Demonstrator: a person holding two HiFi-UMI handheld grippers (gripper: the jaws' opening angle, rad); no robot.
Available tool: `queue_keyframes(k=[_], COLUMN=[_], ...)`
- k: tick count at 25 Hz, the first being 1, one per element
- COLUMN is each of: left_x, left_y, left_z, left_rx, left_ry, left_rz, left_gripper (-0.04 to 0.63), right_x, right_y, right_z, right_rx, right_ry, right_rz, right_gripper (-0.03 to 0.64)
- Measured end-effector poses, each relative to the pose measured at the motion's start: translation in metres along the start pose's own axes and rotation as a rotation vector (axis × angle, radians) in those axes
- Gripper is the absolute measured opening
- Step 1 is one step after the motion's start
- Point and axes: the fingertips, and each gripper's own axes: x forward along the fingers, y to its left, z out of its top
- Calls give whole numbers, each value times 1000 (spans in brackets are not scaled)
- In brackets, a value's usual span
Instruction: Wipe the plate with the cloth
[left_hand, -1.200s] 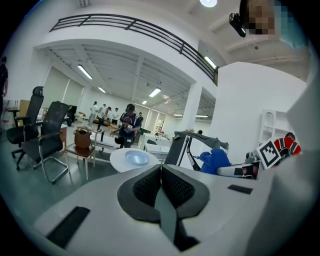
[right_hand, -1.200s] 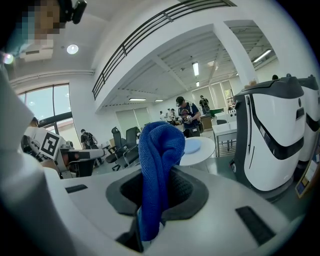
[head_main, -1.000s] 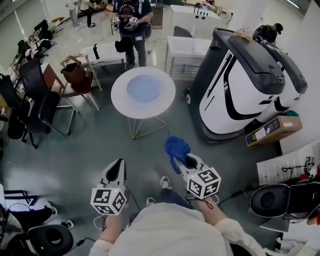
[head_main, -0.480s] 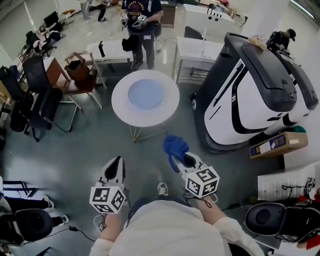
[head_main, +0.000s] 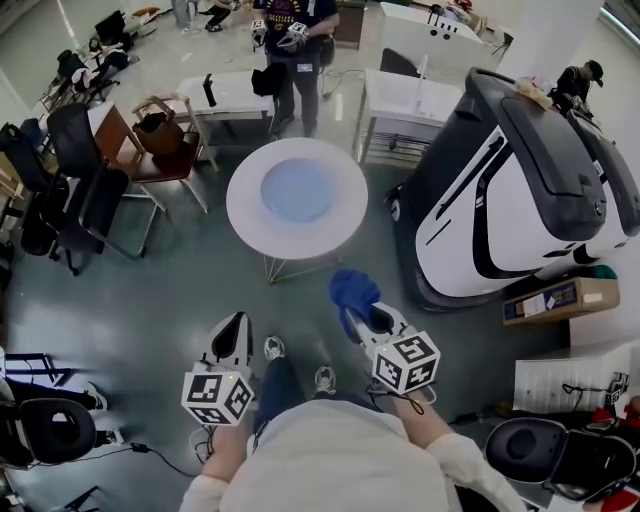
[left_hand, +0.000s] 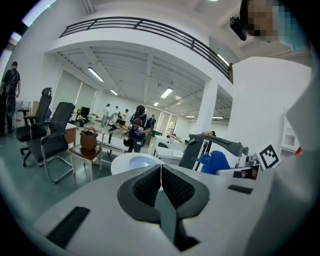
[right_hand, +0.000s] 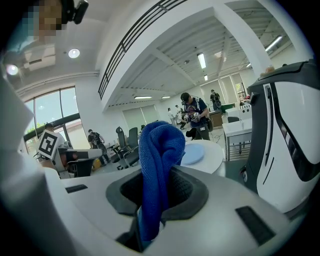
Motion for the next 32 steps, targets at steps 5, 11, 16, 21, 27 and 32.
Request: queue_keyframes(k=[5, 11, 16, 21, 27, 32], left_x=[22, 55, 80, 96, 120, 147], left_y=[22, 55, 83, 106, 118, 112], left_z=[16, 47, 67, 78, 79, 78], left_rx=[-3, 20, 40, 55, 65, 68], left_ry=[5, 14, 23, 48, 87, 112], left_rz=[-28, -97, -155, -211, -261, -280], left_gripper=[32, 32, 32, 32, 32, 32], right_x=[26, 69, 101, 124, 140, 147], right_y=[2, 7, 11, 17, 13, -6], right_z=[13, 39, 57, 64, 63, 65], right_rx=[3, 15, 24, 51, 81, 98], right_ry=[-2, -29, -56, -75, -77, -68], right_rz=[-24, -78, -127, -178, -224, -238], right_gripper=[89, 89, 89, 89, 89, 89])
